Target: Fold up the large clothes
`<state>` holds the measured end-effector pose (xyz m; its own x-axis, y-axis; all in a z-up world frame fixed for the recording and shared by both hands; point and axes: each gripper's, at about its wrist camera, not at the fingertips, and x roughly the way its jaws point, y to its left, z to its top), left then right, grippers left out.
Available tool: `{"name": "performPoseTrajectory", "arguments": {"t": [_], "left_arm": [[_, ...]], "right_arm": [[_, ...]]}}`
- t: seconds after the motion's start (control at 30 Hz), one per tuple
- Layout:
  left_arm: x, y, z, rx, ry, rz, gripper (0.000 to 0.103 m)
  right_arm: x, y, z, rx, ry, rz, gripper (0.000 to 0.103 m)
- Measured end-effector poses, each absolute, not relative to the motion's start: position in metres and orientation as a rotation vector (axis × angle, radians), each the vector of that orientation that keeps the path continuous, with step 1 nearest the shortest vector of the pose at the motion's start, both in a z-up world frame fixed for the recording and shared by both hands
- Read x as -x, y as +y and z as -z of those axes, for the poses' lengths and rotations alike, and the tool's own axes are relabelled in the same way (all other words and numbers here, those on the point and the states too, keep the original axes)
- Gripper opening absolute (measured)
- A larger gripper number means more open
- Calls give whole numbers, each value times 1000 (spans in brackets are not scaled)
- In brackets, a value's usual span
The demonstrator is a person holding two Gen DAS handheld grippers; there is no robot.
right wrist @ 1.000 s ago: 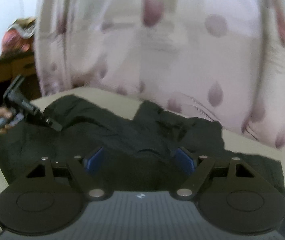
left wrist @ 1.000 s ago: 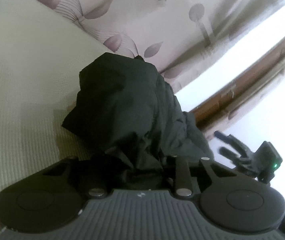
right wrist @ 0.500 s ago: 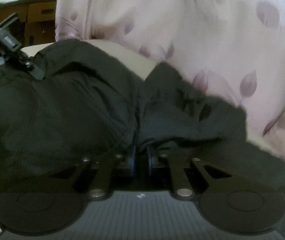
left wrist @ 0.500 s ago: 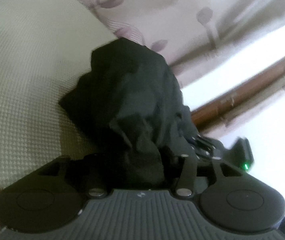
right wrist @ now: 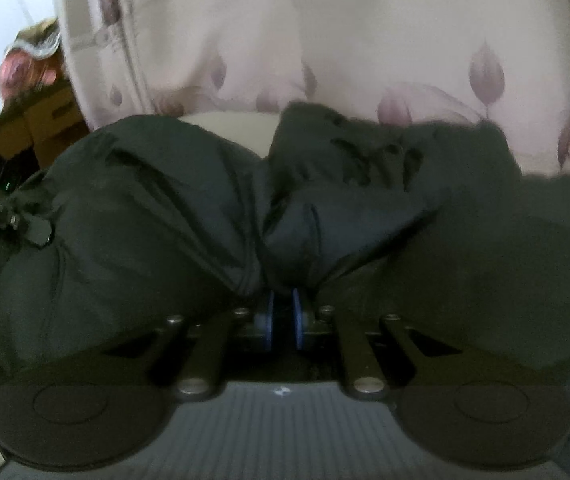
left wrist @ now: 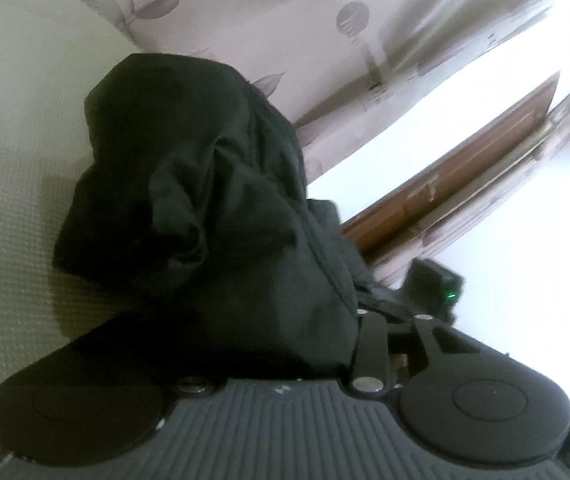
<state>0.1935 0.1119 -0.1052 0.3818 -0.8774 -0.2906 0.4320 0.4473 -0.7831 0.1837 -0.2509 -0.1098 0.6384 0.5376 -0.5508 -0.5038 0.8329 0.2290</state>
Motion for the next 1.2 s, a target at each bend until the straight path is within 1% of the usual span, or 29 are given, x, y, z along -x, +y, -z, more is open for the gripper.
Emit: {"name": "performPoseTrajectory", "arguments": {"t": [0.2,0.37,0.5,0.6,0.67,0.8,0.87,0.97,1.07,1.13,1.2], "left_arm": [[-176,108,74,715,768,917,38],[-165,105,33,769,754,888,38],[-157,80,-5,757,731,897,38],[-158,53,-20,748,724,893,40],[-159,41,-17,732,713,894,42],[-153,30,-4,755,713,909,42],[-149,27,-5,721,703,908,42],[-146,24,-3,696,692,906,42],[-143,20,-4,705,679,917,44],[-142,5,-9,697,676,934,44],[-134,-18,-12,660,671,967,48]], "right_arm": [[-177,-229,109,-119,684,-582,11],[-163,-211,111,-325,713,-568,11],[-147,-191,124,-624,729,-631,11],[-138,-183,142,-915,718,-695,11],[-136,-181,150,-1044,728,-726,11],[-128,-197,136,-972,806,-639,11],[-116,-213,126,-919,803,-619,12],[-87,-243,108,-752,770,-599,15],[-63,-253,104,-582,776,-614,15],[-59,-254,119,-643,788,-674,15],[-66,-253,143,-794,796,-708,14]]}}
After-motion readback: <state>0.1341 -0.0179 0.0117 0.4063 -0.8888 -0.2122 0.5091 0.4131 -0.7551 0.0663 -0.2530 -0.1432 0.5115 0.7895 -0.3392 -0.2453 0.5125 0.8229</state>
